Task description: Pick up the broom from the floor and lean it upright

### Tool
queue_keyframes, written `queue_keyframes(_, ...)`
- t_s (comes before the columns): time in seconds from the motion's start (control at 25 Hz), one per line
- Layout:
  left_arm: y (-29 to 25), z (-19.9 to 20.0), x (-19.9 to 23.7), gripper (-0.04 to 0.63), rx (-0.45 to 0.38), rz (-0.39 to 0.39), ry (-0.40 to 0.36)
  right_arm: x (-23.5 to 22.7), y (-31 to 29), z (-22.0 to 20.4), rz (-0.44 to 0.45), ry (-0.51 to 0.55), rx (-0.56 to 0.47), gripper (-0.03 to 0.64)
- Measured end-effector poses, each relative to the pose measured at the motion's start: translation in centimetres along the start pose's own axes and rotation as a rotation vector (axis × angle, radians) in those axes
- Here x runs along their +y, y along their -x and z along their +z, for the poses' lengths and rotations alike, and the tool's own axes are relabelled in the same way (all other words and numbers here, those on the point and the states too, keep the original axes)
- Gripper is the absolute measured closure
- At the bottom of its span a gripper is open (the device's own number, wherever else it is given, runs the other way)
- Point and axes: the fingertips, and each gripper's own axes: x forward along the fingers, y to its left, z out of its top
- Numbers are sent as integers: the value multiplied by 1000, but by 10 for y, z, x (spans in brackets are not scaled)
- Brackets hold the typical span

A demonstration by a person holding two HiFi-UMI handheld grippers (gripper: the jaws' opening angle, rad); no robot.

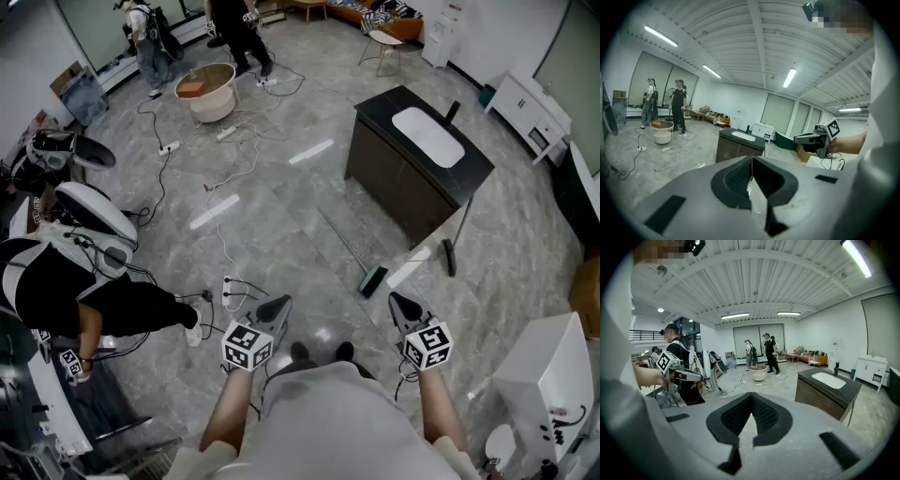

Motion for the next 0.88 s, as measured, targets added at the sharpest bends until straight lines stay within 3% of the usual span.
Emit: queue_keyframes(0.88,28,-5,42,583,6,-32,-8,42,-33,0,-38,-37,-1,617)
